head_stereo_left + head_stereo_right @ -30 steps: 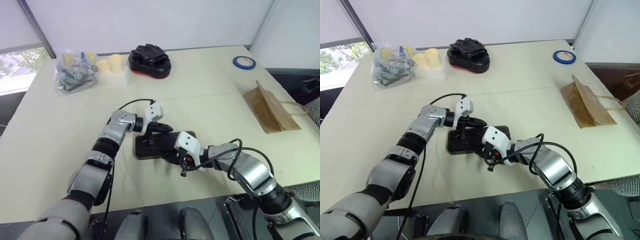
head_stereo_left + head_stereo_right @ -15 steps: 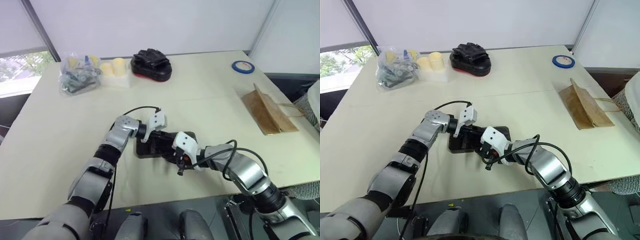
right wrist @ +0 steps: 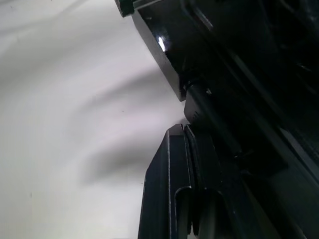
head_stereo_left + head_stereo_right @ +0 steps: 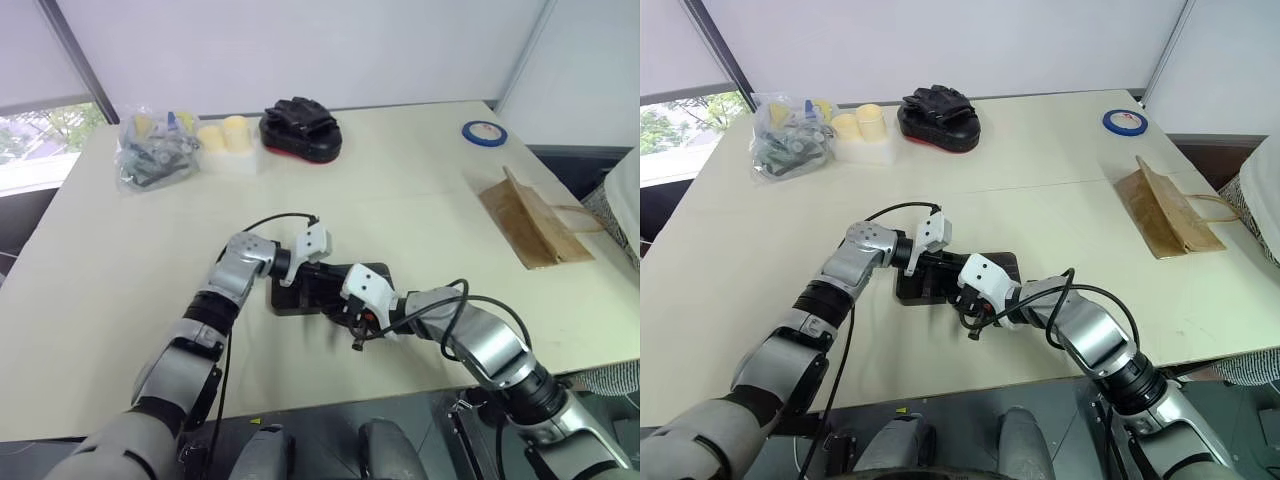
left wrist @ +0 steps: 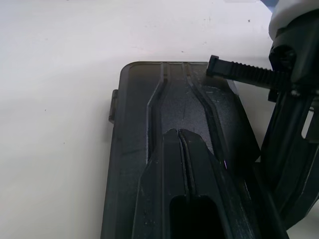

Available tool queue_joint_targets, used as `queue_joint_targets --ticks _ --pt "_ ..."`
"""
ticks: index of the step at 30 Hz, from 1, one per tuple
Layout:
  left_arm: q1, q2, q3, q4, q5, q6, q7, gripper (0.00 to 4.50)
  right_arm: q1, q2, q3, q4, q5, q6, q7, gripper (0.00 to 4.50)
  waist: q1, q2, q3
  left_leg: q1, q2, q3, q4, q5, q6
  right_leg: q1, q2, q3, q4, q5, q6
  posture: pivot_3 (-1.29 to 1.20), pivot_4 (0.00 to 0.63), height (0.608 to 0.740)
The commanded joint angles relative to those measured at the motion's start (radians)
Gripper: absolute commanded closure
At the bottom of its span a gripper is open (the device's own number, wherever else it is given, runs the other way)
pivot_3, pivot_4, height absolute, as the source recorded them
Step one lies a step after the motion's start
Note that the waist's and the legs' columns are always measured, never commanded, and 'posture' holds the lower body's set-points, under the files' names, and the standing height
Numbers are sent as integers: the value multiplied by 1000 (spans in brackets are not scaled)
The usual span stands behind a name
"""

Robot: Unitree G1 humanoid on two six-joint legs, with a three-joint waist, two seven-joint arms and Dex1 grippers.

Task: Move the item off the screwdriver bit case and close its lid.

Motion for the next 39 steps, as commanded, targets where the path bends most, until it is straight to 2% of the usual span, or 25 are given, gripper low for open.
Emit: queue_joint_targets --ticks 1,19,25,30,33,39 --pt "62 18 -53 45 40 45 -1 4500 -32 -7 -37 27 -87 -36 -85 4463 0 0 0 0 0 0 0 0 0 0 0 0 0 0 0 0 150 740" --pt "103 19 -57 5 30 74 14 4500 -20 -34 -32 -17 -156 -50 -127 4463 3 0 0 0 0 -1 0 0 0 0 0 0 0 0 0 0 150 740" --pt "120 27 -57 -8 30 79 16 4500 -2 -2 -30 -25 -174 -77 -166 4463 2 0 0 0 0 -1 0 0 0 0 0 0 -1 0 0 0 150 740" --pt "117 24 -36 -26 10 107 28 4500 13 -9 -44 -50 -149 -42 -144 4463 3 0 0 0 0 -1 0 0 0 0 0 0 -1 0 0 0 150 740" --pt "99 23 -3 -68 -30 154 50 4500 33 -29 -84 -99 -106 6 -113 4463 5 0 0 -1 0 -2 0 0 0 0 0 0 -1 0 0 0 150 740" --pt "116 75 79 -278 -128 305 92 4500 91 -134 -178 -244 0 82 -20 4463 1 1 3 -4 0 -3 -2 0 0 -4 -1 0 -2 0 0 0 150 740"
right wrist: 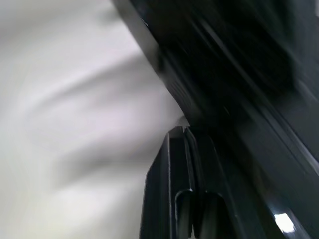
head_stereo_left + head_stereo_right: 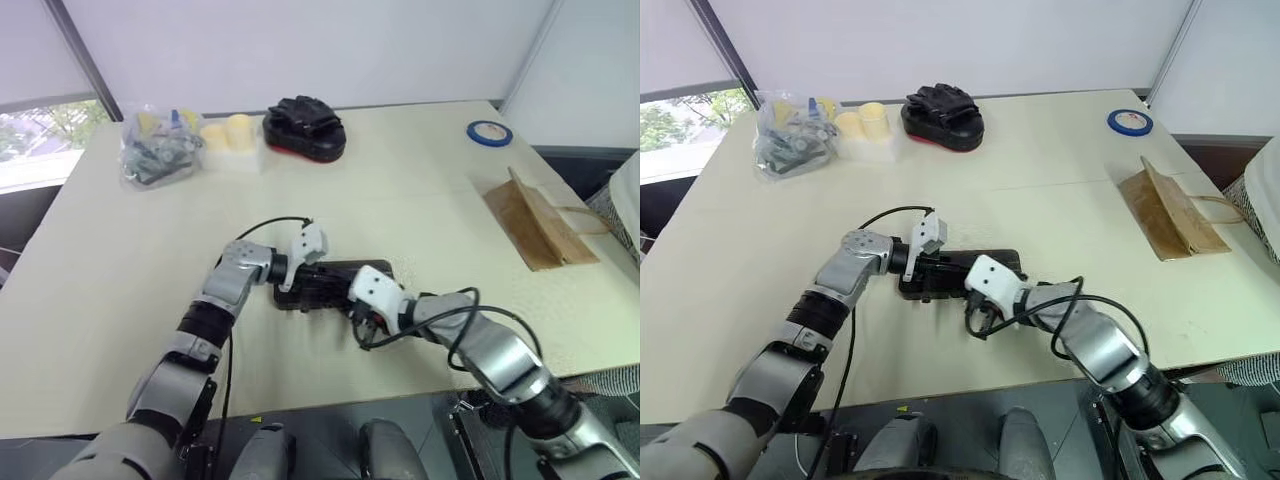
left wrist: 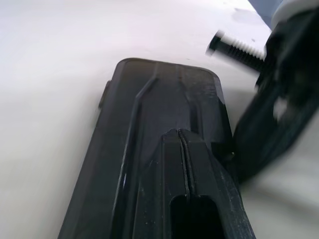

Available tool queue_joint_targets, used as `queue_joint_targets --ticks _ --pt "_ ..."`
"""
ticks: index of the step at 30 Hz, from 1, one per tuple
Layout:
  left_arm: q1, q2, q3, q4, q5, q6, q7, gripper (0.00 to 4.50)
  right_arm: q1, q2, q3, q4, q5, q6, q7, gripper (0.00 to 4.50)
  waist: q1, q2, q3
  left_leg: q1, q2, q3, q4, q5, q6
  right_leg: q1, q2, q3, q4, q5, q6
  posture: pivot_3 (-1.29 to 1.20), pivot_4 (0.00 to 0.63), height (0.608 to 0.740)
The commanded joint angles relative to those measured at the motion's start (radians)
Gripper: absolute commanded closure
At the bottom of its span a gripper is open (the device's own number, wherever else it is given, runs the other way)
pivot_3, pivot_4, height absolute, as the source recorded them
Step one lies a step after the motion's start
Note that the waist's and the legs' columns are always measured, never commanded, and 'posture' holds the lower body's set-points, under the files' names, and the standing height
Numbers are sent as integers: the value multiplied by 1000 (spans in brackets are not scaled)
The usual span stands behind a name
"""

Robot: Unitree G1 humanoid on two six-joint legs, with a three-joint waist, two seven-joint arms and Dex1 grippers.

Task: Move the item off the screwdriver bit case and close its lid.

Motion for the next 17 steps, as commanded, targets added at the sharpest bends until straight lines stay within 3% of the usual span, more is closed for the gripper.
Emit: queue_joint_targets --ticks 1,8,17 --pt "35 49 54 -131 -58 123 35 4500 18 -55 -105 -116 58 28 41 4463 -2 1 2 0 0 0 -1 0 0 -1 0 0 0 0 0 0 150 740" --pt "142 206 203 -486 -207 381 123 4500 11 -180 -325 -236 188 99 116 4463 1 2 8 -17 0 1 1 2 -4 -18 0 1 2 0 0 0 150 740" --pt "367 356 380 -861 -403 620 239 4500 16 -294 -517 -282 318 138 166 4463 7 1 14 -18 1 2 0 0 -1 -19 -1 2 0 0 0 0 150 740"
